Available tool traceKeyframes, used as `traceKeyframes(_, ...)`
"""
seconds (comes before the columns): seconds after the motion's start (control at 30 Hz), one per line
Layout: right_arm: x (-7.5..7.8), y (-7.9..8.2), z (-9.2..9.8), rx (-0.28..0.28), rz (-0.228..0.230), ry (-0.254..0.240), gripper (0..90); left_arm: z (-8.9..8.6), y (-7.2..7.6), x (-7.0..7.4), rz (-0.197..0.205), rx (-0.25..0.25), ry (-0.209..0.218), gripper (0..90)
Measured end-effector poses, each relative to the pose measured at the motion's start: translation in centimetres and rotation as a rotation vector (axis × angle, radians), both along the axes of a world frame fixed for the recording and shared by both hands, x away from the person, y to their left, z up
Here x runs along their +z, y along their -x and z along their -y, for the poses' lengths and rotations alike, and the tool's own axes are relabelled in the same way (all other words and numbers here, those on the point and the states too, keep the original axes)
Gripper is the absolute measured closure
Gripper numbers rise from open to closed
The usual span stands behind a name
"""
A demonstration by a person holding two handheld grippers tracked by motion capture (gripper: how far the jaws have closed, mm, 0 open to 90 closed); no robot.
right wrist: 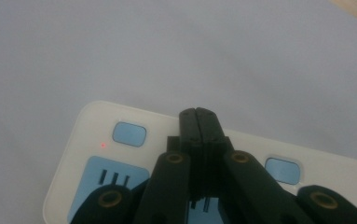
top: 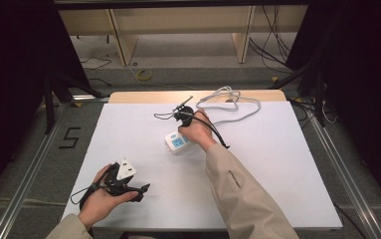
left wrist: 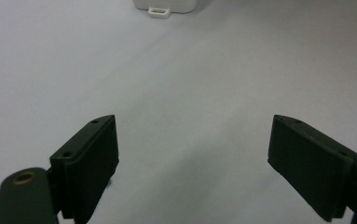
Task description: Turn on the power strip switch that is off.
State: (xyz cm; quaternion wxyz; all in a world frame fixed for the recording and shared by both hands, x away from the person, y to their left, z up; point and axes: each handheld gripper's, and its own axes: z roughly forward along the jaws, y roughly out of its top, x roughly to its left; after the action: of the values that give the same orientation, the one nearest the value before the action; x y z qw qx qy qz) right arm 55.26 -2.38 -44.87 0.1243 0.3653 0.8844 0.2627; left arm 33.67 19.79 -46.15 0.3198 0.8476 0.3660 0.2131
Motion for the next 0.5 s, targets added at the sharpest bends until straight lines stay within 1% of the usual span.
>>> traceKeyframes(0.1,0.00,0.07,-0.05,0.002,0.006,0.006,90.0,0.01,0.06,0.05,0.002,-0.003,-0.004,15.7)
traceKeyframes(0.2,-0.07,0.16,0.06,0.003,0.014,-0.006,90.0,0.07,0.07,0.04,0.002,0.000,-0.001,15.7)
traceKeyframes(0.27,-0.01,0.22,0.06,0.004,0.010,0.000,90.0,0.09,0.05,0.02,0.003,0.001,-0.001,15.7)
traceKeyframes(0.5,0.06,0.19,0.16,0.004,0.010,-0.010,90.0,0.05,0.03,0.05,0.001,-0.001,-0.002,15.7)
